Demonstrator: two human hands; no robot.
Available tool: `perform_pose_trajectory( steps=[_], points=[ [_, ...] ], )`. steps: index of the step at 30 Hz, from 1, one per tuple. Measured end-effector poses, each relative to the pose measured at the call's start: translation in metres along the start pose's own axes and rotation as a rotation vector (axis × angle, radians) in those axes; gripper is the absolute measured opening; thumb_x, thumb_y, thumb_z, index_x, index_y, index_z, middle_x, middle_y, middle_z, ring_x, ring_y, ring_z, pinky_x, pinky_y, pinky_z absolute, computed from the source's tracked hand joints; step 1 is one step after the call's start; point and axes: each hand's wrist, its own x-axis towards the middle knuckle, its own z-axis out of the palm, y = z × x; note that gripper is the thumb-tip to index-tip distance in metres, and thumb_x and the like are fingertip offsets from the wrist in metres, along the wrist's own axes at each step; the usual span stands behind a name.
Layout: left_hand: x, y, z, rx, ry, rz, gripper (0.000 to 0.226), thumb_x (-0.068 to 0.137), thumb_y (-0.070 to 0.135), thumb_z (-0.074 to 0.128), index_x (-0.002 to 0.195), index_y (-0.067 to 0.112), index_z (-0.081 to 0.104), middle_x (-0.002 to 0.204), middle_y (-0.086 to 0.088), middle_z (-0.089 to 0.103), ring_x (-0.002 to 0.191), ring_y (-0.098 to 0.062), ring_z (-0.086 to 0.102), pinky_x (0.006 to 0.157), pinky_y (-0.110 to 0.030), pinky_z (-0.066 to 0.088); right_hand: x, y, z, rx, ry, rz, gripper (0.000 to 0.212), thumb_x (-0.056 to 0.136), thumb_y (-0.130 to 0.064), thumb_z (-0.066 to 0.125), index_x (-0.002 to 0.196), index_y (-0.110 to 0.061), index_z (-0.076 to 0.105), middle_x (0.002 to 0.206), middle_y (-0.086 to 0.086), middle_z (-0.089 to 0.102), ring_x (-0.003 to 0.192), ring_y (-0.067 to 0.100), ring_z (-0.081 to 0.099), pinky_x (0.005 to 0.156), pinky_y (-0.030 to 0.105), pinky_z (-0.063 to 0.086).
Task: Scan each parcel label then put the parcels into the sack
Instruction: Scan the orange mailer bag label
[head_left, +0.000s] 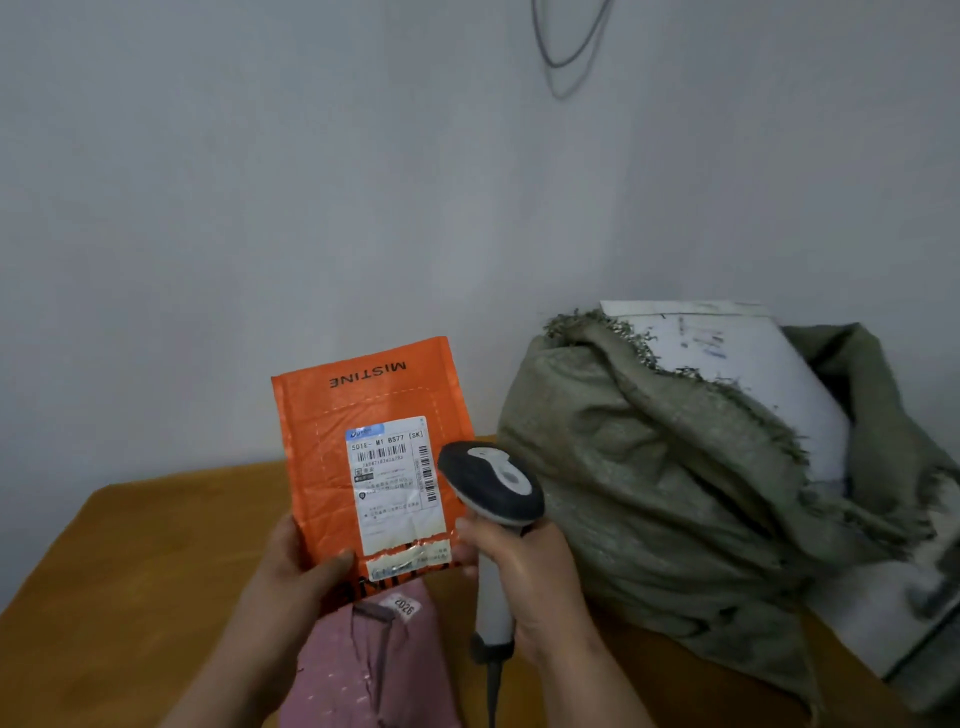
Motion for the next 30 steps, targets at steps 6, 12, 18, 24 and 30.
perform_pose_trajectory(
  steps=[6,12,18,24,30],
  points=[
    [-0.015,0.033,0.071,0.114,-0.005,0.218,0.048,0.094,0.005,0.062,0.133,0.031,0.052,0.114,-0.004,0.073,0.096,-0.022,0.074,0.087,-0.049,0.058,-0.018,-0.023,-0.054,-0.005,0.122,-0.097,0.022,0.078,-0.011,0.08,0.099,-0.016,0.075,0.087,0.002,0.079,0.083,0.016,0.075,0.07,0.026,0.059],
    [-0.022,0.095,0.176,0.115,0.011,0.603,0.042,0.095,0.015,0.064,0.126,0.042,0.054,0.116,0.011,0.07,0.103,-0.008,0.069,0.083,-0.033,0.06,-0.012,-0.062,-0.129,0.101,0.329,-0.268,0.033,0.074,-0.011,0.086,0.105,-0.018,0.076,0.086,0.001,0.078,0.085,0.021,0.073,0.089,0.048,0.059],
    [-0.009,0.125,0.32,0.147,0.009,0.802,0.072,0.092,0.016,0.067,0.15,0.037,0.03,0.111,0.011,0.07,0.099,0.001,0.069,0.083,-0.026,0.058,0.015,-0.126,-0.236,0.196,0.369,-0.43,0.014,0.076,-0.015,0.083,0.088,-0.018,0.077,0.084,0.002,0.078,0.091,0.027,0.075,0.092,0.052,0.057],
    [0.029,0.108,0.429,0.59,0.016,0.733,0.077,0.094,0.016,0.062,0.153,0.038,0.018,0.113,0.014,0.062,0.083,0.005,0.063,0.059,-0.001,0.043,0.045,-0.153,-0.322,0.199,0.354,-0.446,0.032,0.082,-0.009,0.078,0.07,-0.039,0.08,0.077,-0.004,0.078,0.085,0.025,0.076,0.08,0.04,0.061],
    [0.054,0.081,0.443,1.53,-0.098,0.344,0.066,0.094,0.058,0.05,0.151,0.03,0.035,0.155,-0.001,0.038,0.139,-0.025,0.041,0.114,-0.05,0.026,0.069,-0.138,-0.355,0.176,0.251,-0.253,0.006,0.081,-0.008,0.079,0.085,-0.012,0.08,0.087,0.01,0.079,0.088,0.03,0.076,0.089,0.057,0.058]
  ],
)
